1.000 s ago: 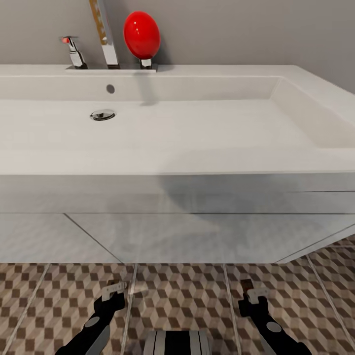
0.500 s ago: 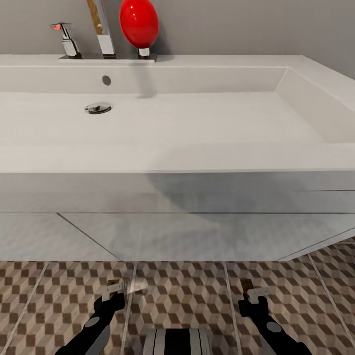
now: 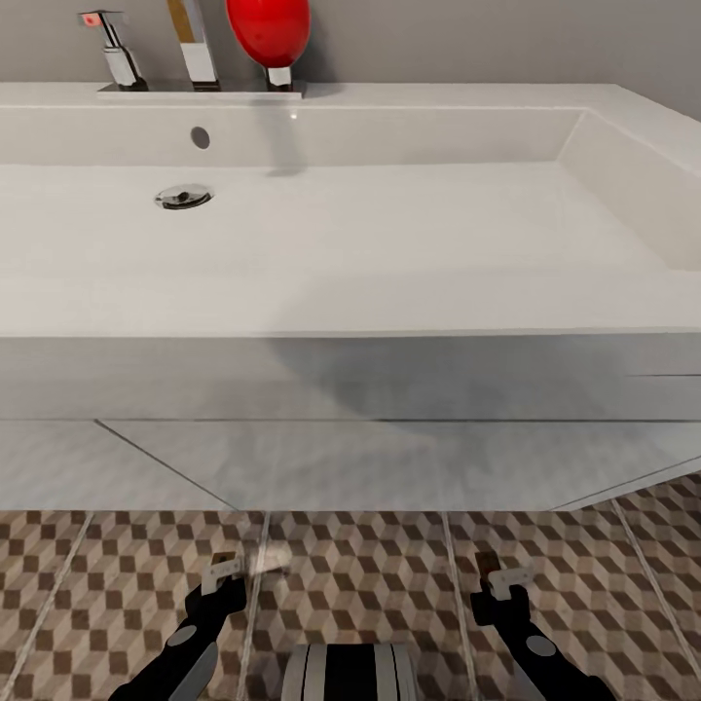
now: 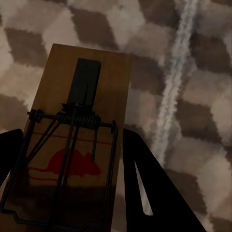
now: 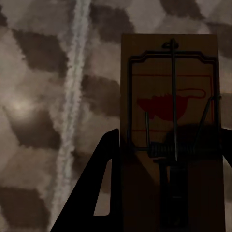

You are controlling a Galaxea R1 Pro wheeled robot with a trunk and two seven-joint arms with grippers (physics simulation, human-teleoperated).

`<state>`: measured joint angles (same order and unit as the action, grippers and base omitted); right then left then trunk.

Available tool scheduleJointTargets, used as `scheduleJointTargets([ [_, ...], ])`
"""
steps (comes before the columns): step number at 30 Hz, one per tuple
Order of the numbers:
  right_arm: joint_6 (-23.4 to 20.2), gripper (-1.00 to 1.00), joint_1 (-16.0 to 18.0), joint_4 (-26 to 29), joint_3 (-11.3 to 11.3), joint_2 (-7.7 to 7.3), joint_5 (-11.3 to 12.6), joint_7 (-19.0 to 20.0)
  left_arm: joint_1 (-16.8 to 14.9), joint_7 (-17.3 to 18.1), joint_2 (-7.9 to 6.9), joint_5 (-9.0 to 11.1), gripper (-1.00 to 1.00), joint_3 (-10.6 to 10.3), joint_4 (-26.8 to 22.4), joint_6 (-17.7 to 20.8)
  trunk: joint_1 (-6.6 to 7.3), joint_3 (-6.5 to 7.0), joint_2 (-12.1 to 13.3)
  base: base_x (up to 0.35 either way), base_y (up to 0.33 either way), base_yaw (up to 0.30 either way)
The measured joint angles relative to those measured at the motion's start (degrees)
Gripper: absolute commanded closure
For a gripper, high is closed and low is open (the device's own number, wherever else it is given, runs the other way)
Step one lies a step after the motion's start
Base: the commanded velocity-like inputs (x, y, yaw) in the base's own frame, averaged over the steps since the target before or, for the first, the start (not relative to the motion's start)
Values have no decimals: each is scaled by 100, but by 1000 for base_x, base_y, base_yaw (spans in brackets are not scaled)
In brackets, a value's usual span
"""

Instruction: Take the four mousetraps from the cabinet in the bathroom and place them on the bathroom floor. Make sure all four end up on the same floor surface, and ensure that at least two of them are either under or directly next to the same bathroom sink.

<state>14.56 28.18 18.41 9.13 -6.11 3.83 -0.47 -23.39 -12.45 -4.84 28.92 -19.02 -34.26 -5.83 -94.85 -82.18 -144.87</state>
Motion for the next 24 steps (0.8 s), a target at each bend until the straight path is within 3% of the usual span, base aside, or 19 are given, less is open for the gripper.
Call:
scheduleJointTargets([
  [24, 5, 100, 0, 0, 0, 0, -5, 4, 0, 0, 0, 0, 100, 0, 0, 0, 0, 0, 0, 0, 0, 0],
])
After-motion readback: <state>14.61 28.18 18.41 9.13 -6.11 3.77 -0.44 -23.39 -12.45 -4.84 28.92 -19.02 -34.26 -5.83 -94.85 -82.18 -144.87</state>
